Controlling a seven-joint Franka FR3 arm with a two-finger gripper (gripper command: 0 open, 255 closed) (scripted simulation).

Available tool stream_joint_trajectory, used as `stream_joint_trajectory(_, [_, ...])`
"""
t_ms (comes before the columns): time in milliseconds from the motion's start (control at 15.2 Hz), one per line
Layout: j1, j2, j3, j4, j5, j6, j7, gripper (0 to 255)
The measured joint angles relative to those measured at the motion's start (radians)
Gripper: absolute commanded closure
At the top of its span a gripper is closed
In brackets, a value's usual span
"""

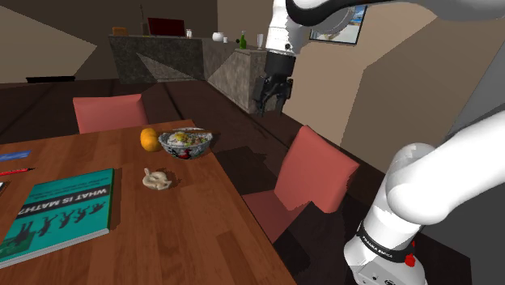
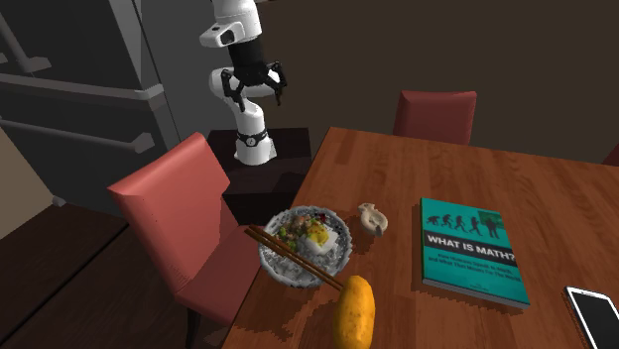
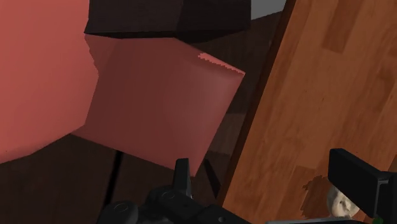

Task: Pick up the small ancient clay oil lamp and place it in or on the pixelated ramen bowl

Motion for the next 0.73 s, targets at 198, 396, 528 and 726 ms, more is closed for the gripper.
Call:
stream_joint_trajectory(198, [0.013,0.096,0.043,0.022,0.008,0.080,0.031,0])
stream_joint_trajectory(396, [0.029,0.193,0.093,0.073,0.010,0.136,0.078,0])
stream_joint_trajectory(528, [0.034,0.253,0.117,0.100,0.003,0.171,0.101,0])
stream_joint_trajectory(726, [0.044,0.347,0.153,0.147,-0.015,0.221,0.140,0])
